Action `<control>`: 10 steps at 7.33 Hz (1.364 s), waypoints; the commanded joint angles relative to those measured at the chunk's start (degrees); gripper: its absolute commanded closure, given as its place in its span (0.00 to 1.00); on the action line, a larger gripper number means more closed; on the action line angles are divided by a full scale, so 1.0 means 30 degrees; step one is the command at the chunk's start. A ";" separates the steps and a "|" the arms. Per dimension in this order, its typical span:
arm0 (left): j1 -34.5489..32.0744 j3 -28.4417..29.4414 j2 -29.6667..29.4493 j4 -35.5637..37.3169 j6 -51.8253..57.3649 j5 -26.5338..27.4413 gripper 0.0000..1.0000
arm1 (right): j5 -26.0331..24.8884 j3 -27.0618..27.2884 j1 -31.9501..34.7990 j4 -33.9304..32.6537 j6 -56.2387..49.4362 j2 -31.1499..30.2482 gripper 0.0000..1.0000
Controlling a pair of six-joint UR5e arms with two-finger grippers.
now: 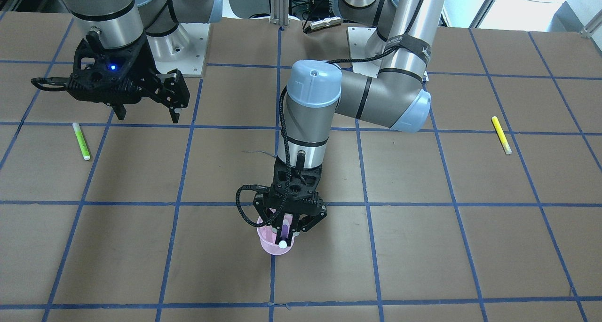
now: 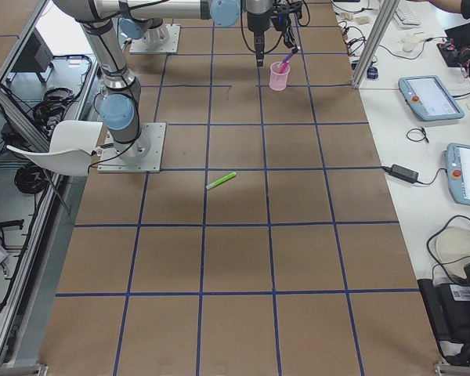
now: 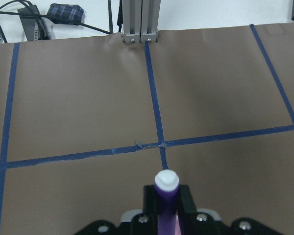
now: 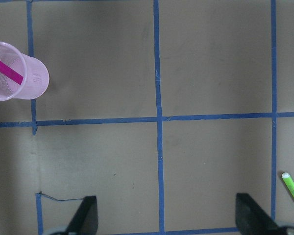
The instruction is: Insert purple and pink pens into pink cup
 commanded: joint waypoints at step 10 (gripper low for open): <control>0.1896 0.1388 0.2954 -0.6016 0.1236 -0.0605 0.00 | 0.0008 -0.0057 0.0003 0.0019 0.0181 0.0122 0.00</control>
